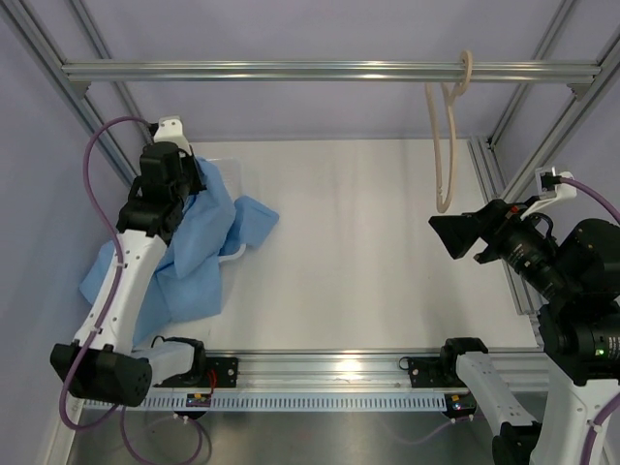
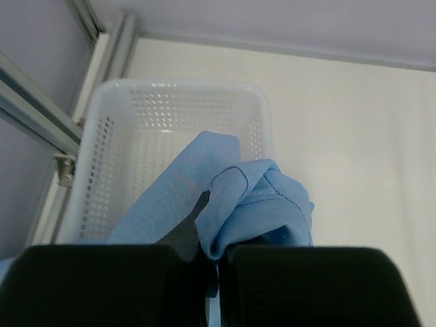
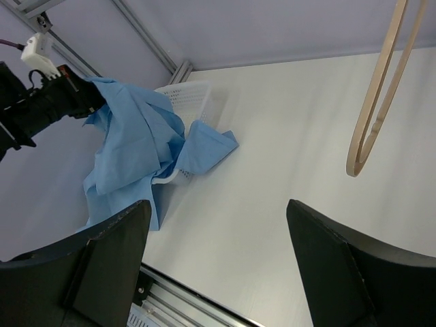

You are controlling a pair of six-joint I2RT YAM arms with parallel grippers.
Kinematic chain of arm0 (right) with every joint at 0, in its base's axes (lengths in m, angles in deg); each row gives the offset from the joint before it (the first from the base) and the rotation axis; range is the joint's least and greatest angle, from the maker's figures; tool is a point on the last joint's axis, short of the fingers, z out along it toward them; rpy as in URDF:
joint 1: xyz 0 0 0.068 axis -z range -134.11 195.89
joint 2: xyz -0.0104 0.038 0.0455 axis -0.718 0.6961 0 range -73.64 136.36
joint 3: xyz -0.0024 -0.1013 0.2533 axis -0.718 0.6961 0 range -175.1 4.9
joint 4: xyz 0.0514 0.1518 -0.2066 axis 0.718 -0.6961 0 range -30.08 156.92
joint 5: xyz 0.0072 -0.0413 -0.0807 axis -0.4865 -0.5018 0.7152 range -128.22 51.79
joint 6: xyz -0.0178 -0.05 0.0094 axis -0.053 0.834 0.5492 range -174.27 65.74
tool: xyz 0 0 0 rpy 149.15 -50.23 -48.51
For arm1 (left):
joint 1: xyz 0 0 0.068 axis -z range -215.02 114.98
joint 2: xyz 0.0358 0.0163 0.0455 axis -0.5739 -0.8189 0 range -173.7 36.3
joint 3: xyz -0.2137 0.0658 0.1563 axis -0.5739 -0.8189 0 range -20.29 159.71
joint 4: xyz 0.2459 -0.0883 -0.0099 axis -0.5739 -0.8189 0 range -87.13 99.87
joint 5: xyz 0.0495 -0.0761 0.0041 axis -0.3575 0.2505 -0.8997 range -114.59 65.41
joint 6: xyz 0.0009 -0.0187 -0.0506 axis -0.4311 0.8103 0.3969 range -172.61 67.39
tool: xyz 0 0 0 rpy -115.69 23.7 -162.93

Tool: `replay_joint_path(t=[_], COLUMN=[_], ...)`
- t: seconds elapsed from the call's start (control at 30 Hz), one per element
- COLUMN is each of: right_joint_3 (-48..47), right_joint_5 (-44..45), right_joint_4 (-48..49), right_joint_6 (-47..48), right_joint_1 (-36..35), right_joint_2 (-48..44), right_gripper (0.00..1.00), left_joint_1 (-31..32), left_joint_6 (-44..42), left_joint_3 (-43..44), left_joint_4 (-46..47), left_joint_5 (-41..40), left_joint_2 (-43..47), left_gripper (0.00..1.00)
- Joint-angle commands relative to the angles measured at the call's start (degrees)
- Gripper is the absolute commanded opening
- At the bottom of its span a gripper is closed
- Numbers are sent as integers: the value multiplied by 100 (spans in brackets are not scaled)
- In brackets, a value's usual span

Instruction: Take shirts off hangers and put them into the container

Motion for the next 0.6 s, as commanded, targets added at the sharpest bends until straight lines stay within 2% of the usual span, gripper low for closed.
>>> replay_joint_path(t=[0.0, 0.27, 0.37, 0.53, 0.57], right_joint_3=[-46, 24, 59, 164, 208], right_joint_5=[-163, -137, -145, -241, -338], right_joint_4=[154, 145, 145, 250, 277], right_joint_6=[104, 157, 175, 149, 140], right_joint_1=[22, 22, 14, 22, 14], right_joint_2=[-44, -79, -88, -80, -62], right_gripper=[90, 90, 90, 90, 90], left_joint_1=[-207, -883, -1209, -1271, -1279], left_joint_6=[641, 1283, 1459, 1513, 1539], left_joint_3=[-206, -48, -320, -505, -549], left_joint_4=[417, 241, 582, 610, 671], left_joint_5=[412, 577, 1060, 1035, 1105], left_joint_2=[-478, -1481, -1482, -1227, -948], left_gripper=[0, 0, 0, 0, 0])
